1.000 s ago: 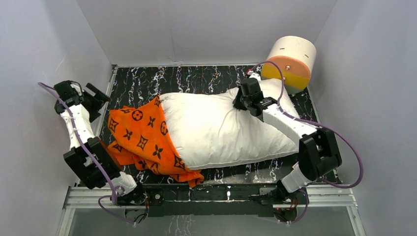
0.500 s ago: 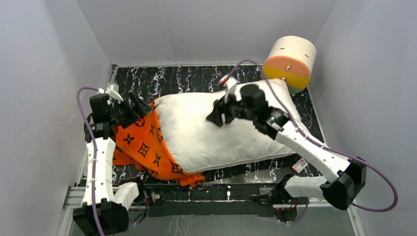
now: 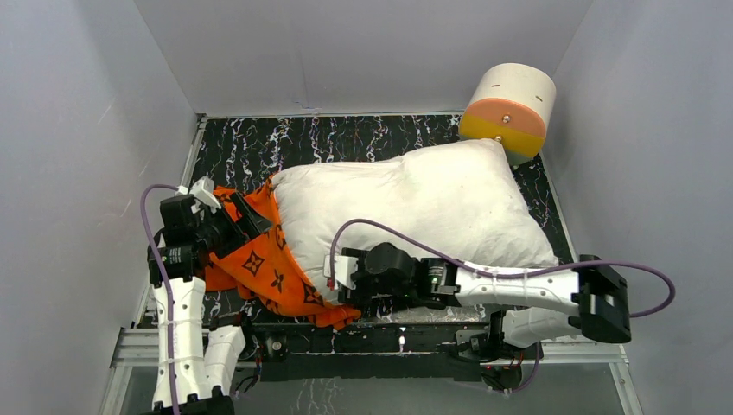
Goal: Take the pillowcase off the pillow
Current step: Remove the pillow from the pillowcase.
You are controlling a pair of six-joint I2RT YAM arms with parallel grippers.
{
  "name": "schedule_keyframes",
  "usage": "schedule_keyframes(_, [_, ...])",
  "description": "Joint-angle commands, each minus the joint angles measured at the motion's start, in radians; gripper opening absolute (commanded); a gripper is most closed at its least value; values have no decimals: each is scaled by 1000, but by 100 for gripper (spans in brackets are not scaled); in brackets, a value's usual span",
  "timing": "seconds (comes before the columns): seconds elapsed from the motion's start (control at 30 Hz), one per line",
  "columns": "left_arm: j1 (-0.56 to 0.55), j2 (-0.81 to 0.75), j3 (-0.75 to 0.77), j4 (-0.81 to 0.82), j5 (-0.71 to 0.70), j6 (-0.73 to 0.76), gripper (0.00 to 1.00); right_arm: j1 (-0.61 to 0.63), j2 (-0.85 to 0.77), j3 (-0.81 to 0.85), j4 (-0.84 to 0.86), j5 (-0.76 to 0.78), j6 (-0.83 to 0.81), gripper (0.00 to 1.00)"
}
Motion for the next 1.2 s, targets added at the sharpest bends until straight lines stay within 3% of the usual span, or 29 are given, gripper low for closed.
schedule_keyframes(0.0, [-9, -36, -51, -62, 48, 18, 93, -3, 137, -5, 91, 594, -93, 53])
schedule_keyframes(0.13, [-17, -38, -73, -36, 104, 26, 93, -27, 208, 19, 164, 731, -57, 13])
schedule_keyframes(0.2, [-21, -35, -82, -10, 151, 28, 93, -39, 219, 52, 169, 725, 5, 4])
schedule_keyframes(0.37, [-21, -24, -124, 91, 319, -23, 95, -50, 236, 105, 178, 662, 115, 4])
schedule_keyframes(0.5, [-23, -16, -101, 131, 299, -98, 88, -81, 280, 166, 118, 654, 232, 4])
schedule_keyframes(0.6, [-36, 4, -48, 111, 222, -84, 89, -113, 318, 238, 49, 606, 331, 4])
schedule_keyframes(0.8, [-100, 73, -37, 118, 120, -89, 92, -118, 332, 272, 29, 553, 354, 3])
schedule_keyframes(0.97, [-243, 152, -19, 135, -32, -109, 91, -119, 322, 249, 60, 552, 400, 4])
schedule_keyframes(1.07, [-368, 153, -26, 161, -206, -152, 90, -118, 326, 265, 52, 568, 408, 4])
schedule_keyframes(1.17, [-436, 180, -23, 187, -248, -178, 85, -118, 331, 275, 16, 608, 425, 4])
